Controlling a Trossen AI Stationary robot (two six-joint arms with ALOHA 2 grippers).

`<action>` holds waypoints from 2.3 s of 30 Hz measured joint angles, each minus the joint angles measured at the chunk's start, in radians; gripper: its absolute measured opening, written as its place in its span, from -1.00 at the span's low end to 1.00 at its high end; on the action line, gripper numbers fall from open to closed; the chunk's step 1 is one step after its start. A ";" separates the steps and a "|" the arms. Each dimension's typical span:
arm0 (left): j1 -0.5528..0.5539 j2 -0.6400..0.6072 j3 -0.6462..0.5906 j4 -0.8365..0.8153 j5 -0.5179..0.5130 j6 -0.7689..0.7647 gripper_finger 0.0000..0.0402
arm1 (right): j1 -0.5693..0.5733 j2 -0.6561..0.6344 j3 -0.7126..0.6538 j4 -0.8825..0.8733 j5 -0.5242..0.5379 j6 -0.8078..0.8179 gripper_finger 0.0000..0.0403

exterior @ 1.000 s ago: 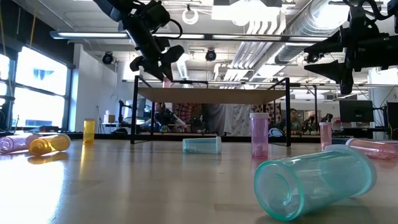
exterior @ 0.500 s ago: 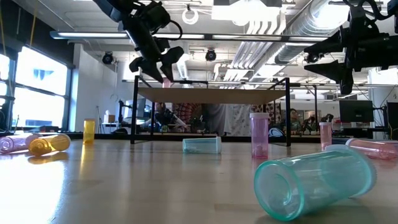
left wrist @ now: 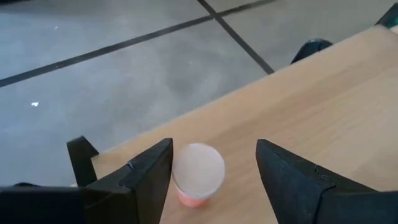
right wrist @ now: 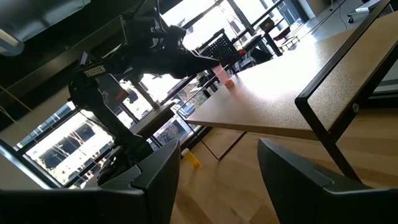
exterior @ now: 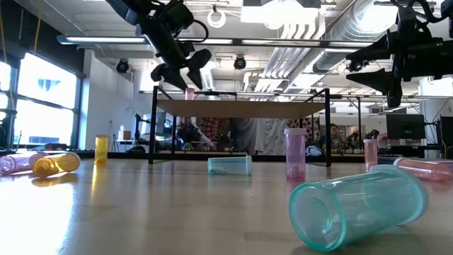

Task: Pick and place medicine bottles onto shelf by color
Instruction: Put the middle violet pill bottle on the shelf

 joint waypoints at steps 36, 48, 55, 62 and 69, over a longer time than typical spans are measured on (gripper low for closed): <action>-0.516 -0.304 -0.146 0.152 0.074 -0.121 0.09 | 0.000 0.359 0.577 -0.500 -0.306 -0.187 0.02; -0.781 -0.303 -0.189 0.177 -0.064 -0.223 0.09 | 0.000 0.602 0.641 -0.549 -0.521 -0.293 0.16; -0.888 -0.303 -0.189 0.142 -0.069 -0.236 0.09 | 0.000 0.733 0.641 -0.473 -0.550 -0.404 0.26; -0.953 -0.303 -0.189 0.023 -0.139 -0.293 0.09 | 0.050 0.882 0.641 -0.405 -0.632 -0.446 0.26; -0.978 -0.303 -0.189 -0.040 -0.140 -0.344 0.09 | 0.120 1.039 0.641 -0.321 -0.588 -0.508 0.26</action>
